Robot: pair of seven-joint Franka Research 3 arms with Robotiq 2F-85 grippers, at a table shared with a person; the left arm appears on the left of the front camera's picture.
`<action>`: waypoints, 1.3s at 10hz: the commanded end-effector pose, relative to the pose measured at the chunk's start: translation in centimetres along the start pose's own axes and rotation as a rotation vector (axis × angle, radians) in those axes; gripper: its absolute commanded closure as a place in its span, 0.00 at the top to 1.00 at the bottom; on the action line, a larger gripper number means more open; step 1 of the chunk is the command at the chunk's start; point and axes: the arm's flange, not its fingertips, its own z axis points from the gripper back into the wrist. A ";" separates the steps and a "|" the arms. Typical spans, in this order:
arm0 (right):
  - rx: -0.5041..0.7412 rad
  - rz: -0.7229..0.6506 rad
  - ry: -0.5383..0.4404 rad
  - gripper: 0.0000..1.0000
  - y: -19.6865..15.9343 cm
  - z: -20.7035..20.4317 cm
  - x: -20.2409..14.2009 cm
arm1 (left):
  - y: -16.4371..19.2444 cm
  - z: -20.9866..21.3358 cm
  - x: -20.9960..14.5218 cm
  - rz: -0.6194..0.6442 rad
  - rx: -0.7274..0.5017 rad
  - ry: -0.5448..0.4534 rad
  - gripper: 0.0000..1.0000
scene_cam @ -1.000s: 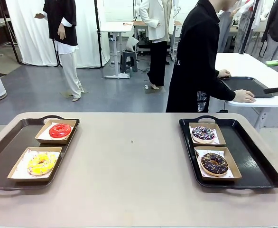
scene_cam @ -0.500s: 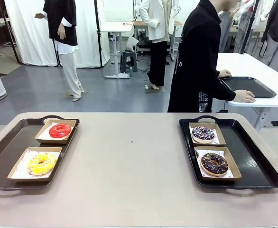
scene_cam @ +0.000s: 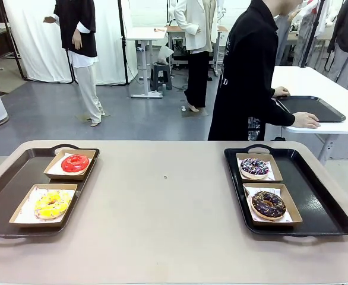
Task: Individually package the donuts and arrange them on the tray.
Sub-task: Place the picked Paper togo box on the Handle tray.
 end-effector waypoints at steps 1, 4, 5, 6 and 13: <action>-0.001 -0.009 0.001 1.00 -0.1 -0.1 0.0 | 0.0 0.2 -0.4 -0.019 -0.002 0.010 1.00; -0.001 -0.009 0.001 1.00 -0.1 -0.1 0.0 | 0.0 0.2 -0.4 -0.019 -0.002 0.010 1.00; -0.001 -0.009 0.001 1.00 -0.1 -0.1 0.0 | 0.0 0.2 -0.4 -0.019 -0.002 0.010 1.00; -0.001 -0.009 0.001 1.00 -0.1 -0.1 0.0 | 0.0 0.2 -0.4 -0.019 -0.002 0.010 1.00; -0.001 -0.009 0.001 1.00 -0.1 -0.1 0.0 | 0.0 0.2 -0.4 -0.019 -0.002 0.010 1.00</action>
